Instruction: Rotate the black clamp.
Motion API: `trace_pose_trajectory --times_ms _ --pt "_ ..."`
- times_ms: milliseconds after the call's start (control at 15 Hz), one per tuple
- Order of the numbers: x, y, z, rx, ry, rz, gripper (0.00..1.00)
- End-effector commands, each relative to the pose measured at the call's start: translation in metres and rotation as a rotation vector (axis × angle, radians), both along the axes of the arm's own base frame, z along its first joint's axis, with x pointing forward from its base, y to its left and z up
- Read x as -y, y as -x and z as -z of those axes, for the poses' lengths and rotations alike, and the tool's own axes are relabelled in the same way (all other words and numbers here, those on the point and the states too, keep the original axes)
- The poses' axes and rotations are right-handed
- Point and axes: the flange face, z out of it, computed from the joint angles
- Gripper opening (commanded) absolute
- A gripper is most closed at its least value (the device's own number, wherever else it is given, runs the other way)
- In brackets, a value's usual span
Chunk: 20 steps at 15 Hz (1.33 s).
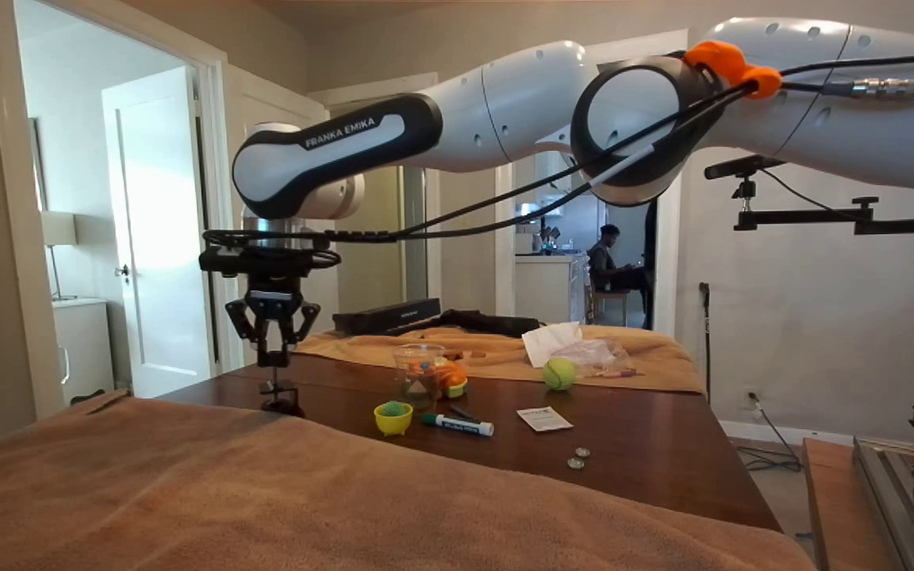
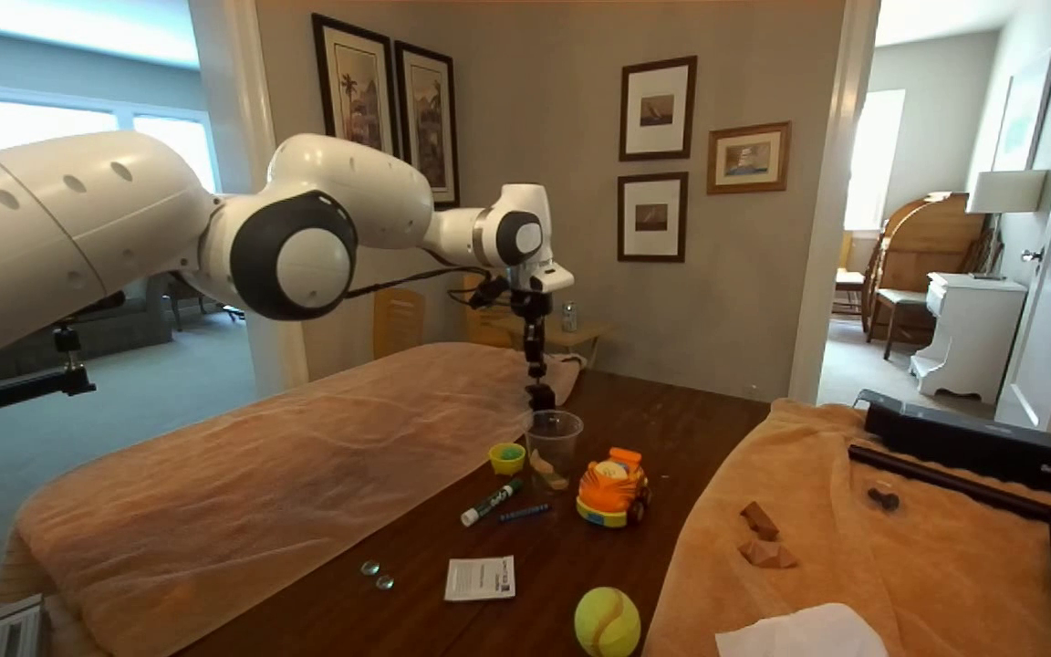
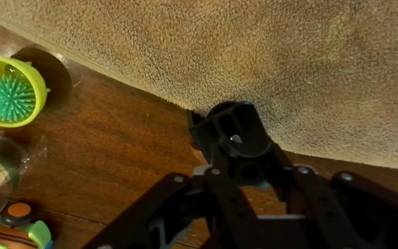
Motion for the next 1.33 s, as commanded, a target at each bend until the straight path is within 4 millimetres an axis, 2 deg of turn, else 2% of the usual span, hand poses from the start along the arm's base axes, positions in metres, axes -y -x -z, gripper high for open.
trace_pose_trajectory --times_ms 0,267,533,667,733,1133,1200,1267 --pt "-0.005 0.004 0.007 -0.011 0.021 0.121 0.09" --pt "-0.010 0.006 0.009 -0.005 0.025 0.238 0.10" --pt "-0.012 0.010 0.010 -0.021 0.023 0.438 0.09" --pt "-0.015 0.012 0.009 -0.036 0.010 0.468 0.09" --pt "-0.010 0.005 0.000 0.007 0.006 0.409 0.34" --pt "-0.011 0.006 0.000 0.001 0.007 0.436 0.34" --pt "-0.011 0.006 0.000 0.001 0.007 0.437 0.09" --pt "-0.011 0.004 0.001 0.014 -0.019 0.460 0.09"
